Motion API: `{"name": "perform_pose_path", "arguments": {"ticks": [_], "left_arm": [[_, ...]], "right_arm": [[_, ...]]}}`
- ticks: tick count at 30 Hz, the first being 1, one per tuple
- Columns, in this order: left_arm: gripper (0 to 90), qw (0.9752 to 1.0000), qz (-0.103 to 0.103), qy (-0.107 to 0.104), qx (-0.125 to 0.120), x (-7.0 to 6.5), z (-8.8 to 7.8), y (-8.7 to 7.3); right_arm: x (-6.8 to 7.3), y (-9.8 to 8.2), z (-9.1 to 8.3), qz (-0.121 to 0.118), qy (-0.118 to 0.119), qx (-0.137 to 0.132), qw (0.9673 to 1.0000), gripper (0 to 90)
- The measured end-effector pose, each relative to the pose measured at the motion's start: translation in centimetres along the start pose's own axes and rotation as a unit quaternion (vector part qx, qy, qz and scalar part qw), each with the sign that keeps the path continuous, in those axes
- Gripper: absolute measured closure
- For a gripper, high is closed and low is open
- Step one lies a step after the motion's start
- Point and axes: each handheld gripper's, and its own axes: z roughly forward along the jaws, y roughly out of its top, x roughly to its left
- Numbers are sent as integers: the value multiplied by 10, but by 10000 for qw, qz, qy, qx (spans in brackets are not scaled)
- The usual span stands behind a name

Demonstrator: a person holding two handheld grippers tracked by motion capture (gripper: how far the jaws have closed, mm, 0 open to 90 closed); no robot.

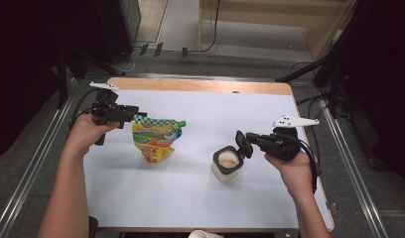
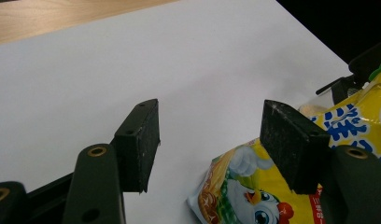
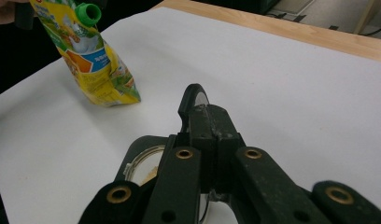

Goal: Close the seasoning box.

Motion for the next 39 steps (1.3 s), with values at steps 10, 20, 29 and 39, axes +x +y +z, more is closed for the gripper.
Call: {"name": "perform_pose_path", "arguments": {"ticks": [10, 20, 29, 39], "left_arm": [[392, 10000, -44, -1, -17, 2, -1, -1], [392, 10000, -41, -20, -31, 2, -1, -1], [393, 10000, -50, -22, -34, 3, -1, -1], [393, 10000, -44, -10, 5, 3, -1, -2]], "right_arm": [[6, -3, 10, -12, 176, 52, 9998, 900], [15, -5, 22, -62, 358, 149, 9992, 900], [24, -9, 35, -199, 478, 289, 9982, 900], [32, -25, 59, -412, 726, 698, 9941, 900]]}}
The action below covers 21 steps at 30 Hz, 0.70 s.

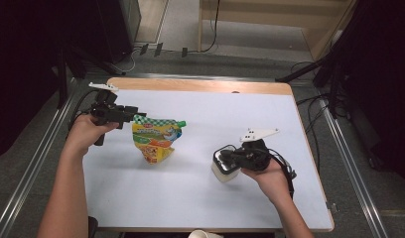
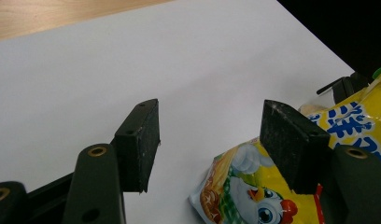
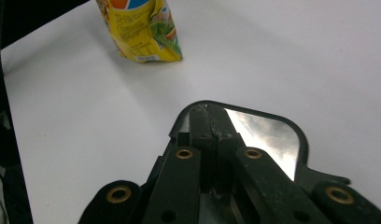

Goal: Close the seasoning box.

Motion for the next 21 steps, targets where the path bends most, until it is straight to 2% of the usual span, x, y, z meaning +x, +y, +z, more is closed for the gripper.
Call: {"name": "perform_pose_path", "arguments": {"ticks": [4, 8, 9, 13, 21], "left_arm": [[393, 10000, -4, -12, -14, 0, 0, 0], [392, 10000, 17, -13, -49, -2, 0, 1], [391, 10000, 28, -4, -14, -2, 0, 0], [391, 10000, -15, 20, -52, -1, -2, 1], [391, 10000, 36, 20, 15, -3, 1, 0]], "right_arm": [[1, 0, 1, -55, 3, -23, 10000, 900], [2, 1, 1, -31, -6, -35, 10000, 842], [1, 1, 0, 6, -34, -42, 10000, 792], [-1, 3, -5, -19, -99, -124, 9999, 709], [-8, 5, -17, -38, -282, -358, 9990, 543]]}}
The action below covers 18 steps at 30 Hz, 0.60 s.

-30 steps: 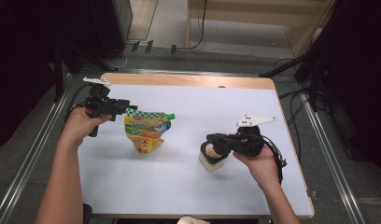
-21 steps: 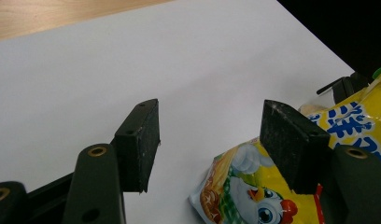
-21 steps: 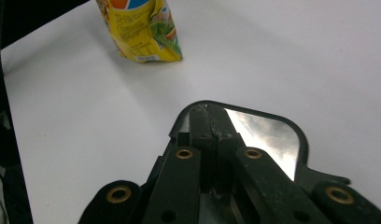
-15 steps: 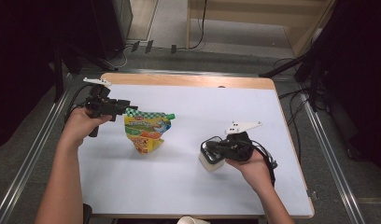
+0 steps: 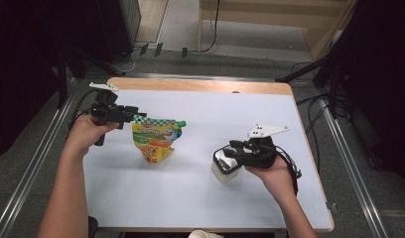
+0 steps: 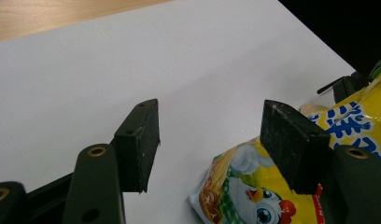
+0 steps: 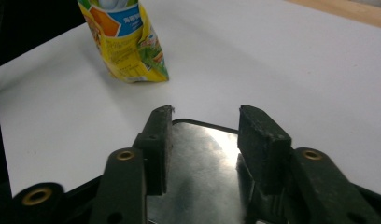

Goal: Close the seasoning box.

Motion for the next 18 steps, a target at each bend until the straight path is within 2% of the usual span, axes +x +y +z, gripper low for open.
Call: {"name": "perform_pose_path", "arguments": {"ticks": [3, 6, 12, 18], "left_arm": [[390, 10000, 23, -6, -41, -1, -2, 0], [389, 10000, 16, 9, -52, -1, -2, 0], [389, 10000, 40, 8, 0, -2, 0, 0], [389, 10000, 51, 4, 10, -2, 1, 0]], "right_arm": [[-5, 1, -6, 117, -44, -133, 9998, 495], [-10, 0, -12, 96, -108, -288, 9995, 459], [-20, -2, -20, 57, -270, -224, 9994, 419], [-30, -6, -25, 11, -509, -290, 9983, 396]]}}
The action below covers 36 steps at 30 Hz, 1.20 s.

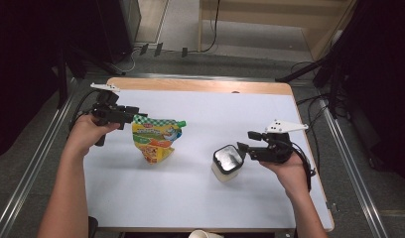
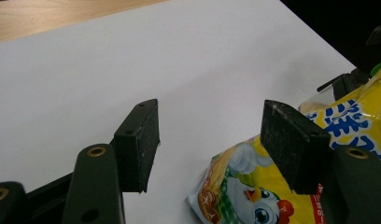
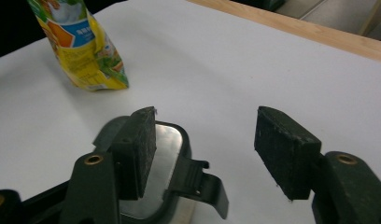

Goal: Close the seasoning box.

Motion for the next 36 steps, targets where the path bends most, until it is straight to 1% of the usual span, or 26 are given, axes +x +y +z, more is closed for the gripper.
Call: {"name": "perform_pose_path", "arguments": {"ticks": [3, 6, 10, 11, 12, 13, 16, 18, 23, 24, 26, 33, 36], "left_arm": [[389, 10000, 14, -14, 5, 0, 1, 0], [388, 10000, 10, -30, 21, 0, 2, -1], [385, 10000, -11, -43, 32, 0, 2, -1], [384, 10000, -11, -43, 32, 0, 2, -1], [384, 10000, -20, -41, 30, 0, 3, -1], [383, 10000, -21, -39, 32, 0, 3, -1], [381, 10000, -51, -55, 33, 1, 4, -2], [379, 9999, -77, -56, 51, 2, 5, -2], [380, 9999, -75, -56, 47, 1, 5, -3], [380, 10000, -49, -66, 44, 1, 6, -3], [380, 9999, -69, -75, 39, 2, 6, -3], [381, 9999, -67, -57, 67, 4, 8, -5], [381, 9999, -61, -59, 61, 4, 8, -5]], "right_arm": [[-5, -3, -2, 60, -64, -36, 10000, 387], [-10, -7, -3, 101, -160, -131, 9997, 345], [-18, -13, -2, 251, -160, -163, 9994, 310], [-18, -13, -2, 251, -160, -163, 9994, 310], [-22, -16, -1, 322, -195, -145, 9992, 304], [-23, -17, -1, 334, -225, -129, 9991, 300], [-28, -22, 0, 361, -282, -109, 9989, 283], [-30, -25, 1, 302, -349, -103, 9989, 278], [-37, -32, 3, 390, -452, -43, 9982, 274], [-38, -33, 3, 415, -470, -31, 9980, 273], [-40, -35, 4, 433, -505, -2, 9978, 273], [-43, -38, 5, 502, -542, 32, 9973, 272], [-43, -39, 8, 493, -489, 99, 9975, 250]]}}
